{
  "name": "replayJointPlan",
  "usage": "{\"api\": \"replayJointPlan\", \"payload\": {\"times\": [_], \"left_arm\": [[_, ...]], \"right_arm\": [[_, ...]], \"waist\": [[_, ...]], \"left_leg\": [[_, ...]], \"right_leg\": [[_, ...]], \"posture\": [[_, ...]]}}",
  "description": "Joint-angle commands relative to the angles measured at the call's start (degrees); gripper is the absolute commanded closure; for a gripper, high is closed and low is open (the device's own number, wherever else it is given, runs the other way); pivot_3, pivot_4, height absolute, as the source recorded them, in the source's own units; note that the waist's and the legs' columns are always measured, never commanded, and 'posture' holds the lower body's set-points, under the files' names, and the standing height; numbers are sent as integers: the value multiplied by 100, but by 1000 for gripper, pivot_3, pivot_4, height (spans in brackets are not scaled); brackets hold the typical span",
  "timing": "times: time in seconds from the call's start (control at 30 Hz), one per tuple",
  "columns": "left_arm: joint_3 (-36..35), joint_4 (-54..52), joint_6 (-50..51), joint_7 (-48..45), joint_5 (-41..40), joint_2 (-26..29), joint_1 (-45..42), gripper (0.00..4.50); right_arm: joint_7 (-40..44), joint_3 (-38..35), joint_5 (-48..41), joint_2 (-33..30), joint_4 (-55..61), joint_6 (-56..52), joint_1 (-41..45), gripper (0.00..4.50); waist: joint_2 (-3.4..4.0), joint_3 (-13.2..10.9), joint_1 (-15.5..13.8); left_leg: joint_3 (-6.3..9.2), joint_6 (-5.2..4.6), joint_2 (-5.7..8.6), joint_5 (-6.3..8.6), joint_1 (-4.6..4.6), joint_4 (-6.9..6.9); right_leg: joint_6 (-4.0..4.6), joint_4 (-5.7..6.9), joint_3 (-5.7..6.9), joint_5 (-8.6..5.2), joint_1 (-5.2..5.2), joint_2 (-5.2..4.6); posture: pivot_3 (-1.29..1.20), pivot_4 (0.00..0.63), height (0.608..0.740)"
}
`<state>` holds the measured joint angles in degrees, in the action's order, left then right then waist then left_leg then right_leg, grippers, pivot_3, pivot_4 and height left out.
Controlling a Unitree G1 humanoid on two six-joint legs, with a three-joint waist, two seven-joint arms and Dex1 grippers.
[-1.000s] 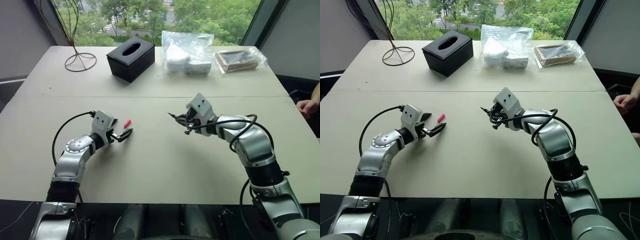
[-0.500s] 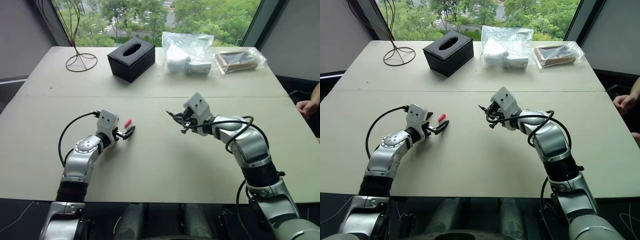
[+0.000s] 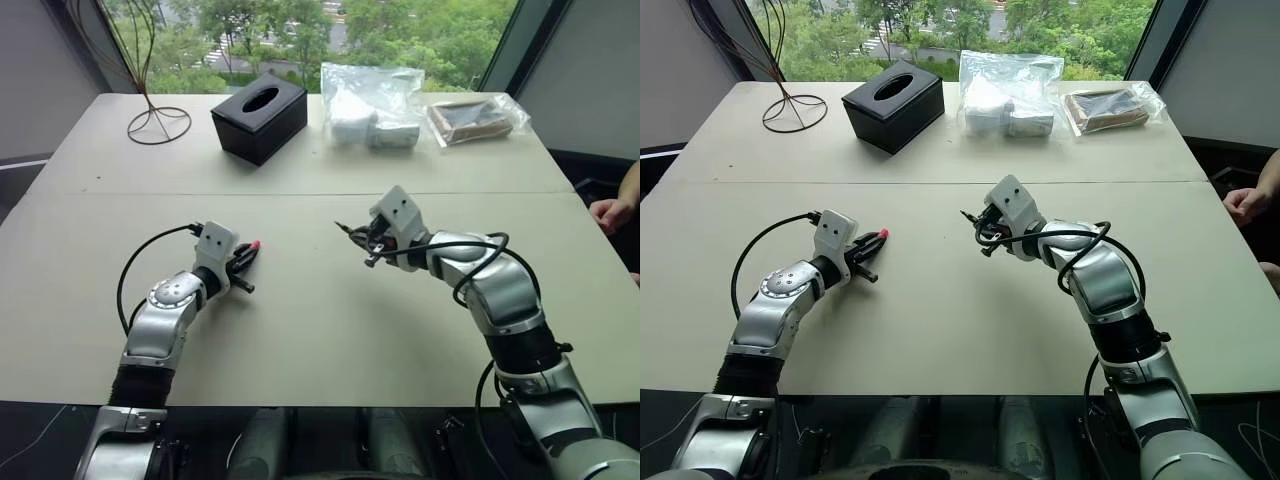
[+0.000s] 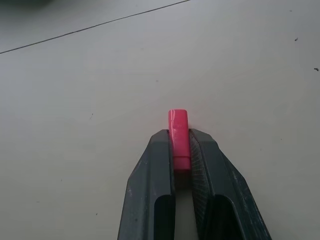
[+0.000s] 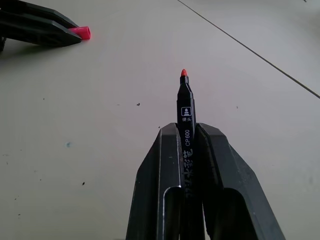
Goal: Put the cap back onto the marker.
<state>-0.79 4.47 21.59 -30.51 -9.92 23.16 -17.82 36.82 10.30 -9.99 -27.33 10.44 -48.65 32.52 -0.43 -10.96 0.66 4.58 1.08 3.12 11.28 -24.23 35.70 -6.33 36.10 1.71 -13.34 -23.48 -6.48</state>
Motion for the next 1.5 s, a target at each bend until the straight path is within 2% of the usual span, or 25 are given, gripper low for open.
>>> {"api": "replayJointPlan", "payload": {"times": [0.03,0.1,0.17,0.3,0.4,0.63,0.83,1.1,1.5], "left_arm": [[5,-60,-241,-489,-175,147,-156,4459],[-16,-12,-307,-1424,-625,345,-624,4459],[52,310,-341,-2191,-808,546,-1143,4459],[225,965,-163,-3161,-1029,653,-1929,4459],[482,1495,-401,-3612,-884,512,-2434,4459],[867,2296,-910,-4138,-634,55,-3009,4459],[898,2812,-1225,-4299,-497,-180,-3298,4459],[841,2477,-1001,-4345,-581,-228,-3191,4459],[781,1558,-393,-4551,-766,175,-2849,4459]], "right_arm": [[305,-193,-38,-382,-67,317,36,4500],[992,-284,-166,-986,-240,629,43,4500],[1535,-510,-504,-1320,-399,748,116,4500],[2132,-652,-812,-1560,-572,1006,257,4500],[2277,-646,-864,-1573,-604,1090,402,4500],[2124,-528,-1053,-1254,-153,860,476,4500],[2111,-434,-1179,-1193,197,677,429,4500],[2104,-404,-1160,-1246,229,659,362,4500],[2116,-309,-1004,-1242,-142,918,397,4500]], "waist": [[0,0,-1],[-3,-5,-39],[-8,-10,-96],[-6,-9,-77],[-7,-10,-24],[-15,-15,1],[-15,-15,-5],[-15,-16,-3],[-14,-16,-3]], "left_leg": [[0,0,1,0,-1,0],[-1,0,0,0,-9,1],[2,0,1,0,-29,17],[-3,-3,2,2,-23,25],[-6,-11,3,7,-21,23],[1,-12,4,7,-27,22],[4,-12,4,7,-28,24],[6,-12,3,7,-28,23],[7,-12,2,7,-27,23]], "right_leg": [[0,0,0,0,0,0],[2,-1,1,-1,-6,0],[14,-2,17,-8,-12,0],[17,-10,16,-10,0,0],[-6,-11,15,-2,1,-2],[-11,-7,15,-5,-3,-1],[-13,-7,15,-6,-3,-5],[-13,-7,15,-6,-3,-5],[-13,-4,14,-6,-4,-4]], "posture": [[0,150,740],[0,150,740],[0,150,740],[0,150,740],[0,150,740],[0,150,740],[0,150,740],[0,150,740],[0,150,740]]}}
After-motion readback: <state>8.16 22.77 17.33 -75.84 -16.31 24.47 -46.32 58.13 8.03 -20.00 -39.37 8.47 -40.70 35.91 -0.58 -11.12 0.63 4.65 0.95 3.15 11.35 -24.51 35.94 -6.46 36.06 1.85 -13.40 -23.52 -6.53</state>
